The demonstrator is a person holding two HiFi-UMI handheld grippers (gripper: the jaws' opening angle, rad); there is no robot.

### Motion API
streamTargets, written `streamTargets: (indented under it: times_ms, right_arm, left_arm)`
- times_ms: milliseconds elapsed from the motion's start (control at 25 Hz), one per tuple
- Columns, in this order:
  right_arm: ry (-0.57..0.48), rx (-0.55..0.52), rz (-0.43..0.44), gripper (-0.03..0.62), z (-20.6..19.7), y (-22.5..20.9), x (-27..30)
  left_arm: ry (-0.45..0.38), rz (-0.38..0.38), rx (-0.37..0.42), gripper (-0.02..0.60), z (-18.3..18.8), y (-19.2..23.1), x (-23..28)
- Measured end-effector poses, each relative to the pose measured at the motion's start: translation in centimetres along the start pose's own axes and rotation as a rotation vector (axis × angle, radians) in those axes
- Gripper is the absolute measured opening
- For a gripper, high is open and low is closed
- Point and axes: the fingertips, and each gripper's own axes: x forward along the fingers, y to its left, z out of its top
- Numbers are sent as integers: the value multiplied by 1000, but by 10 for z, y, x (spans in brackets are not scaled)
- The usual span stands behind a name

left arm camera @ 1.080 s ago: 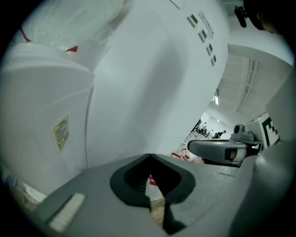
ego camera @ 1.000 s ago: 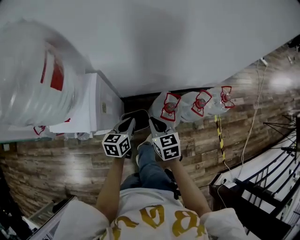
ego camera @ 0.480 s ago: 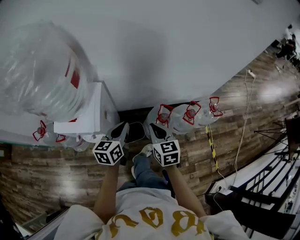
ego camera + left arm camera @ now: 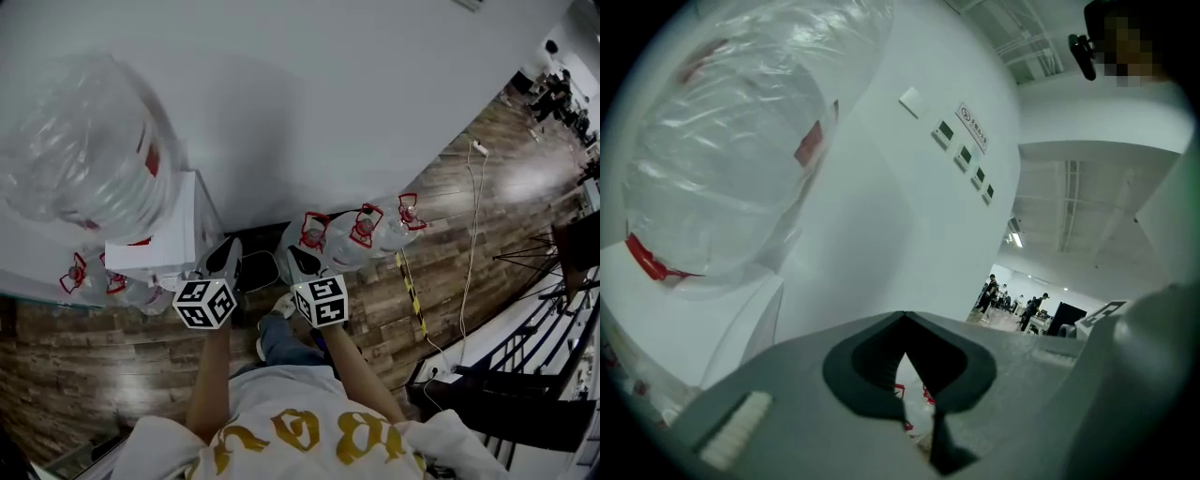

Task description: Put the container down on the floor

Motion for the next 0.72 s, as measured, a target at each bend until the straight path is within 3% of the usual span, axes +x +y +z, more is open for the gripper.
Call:
streamTargets:
  times_ms: [720]
  right_arm:
    - [11, 49, -60, 29, -4, -15, -2]
  left_arm:
    - [-15, 81, 6, 2, -2, 18, -3]
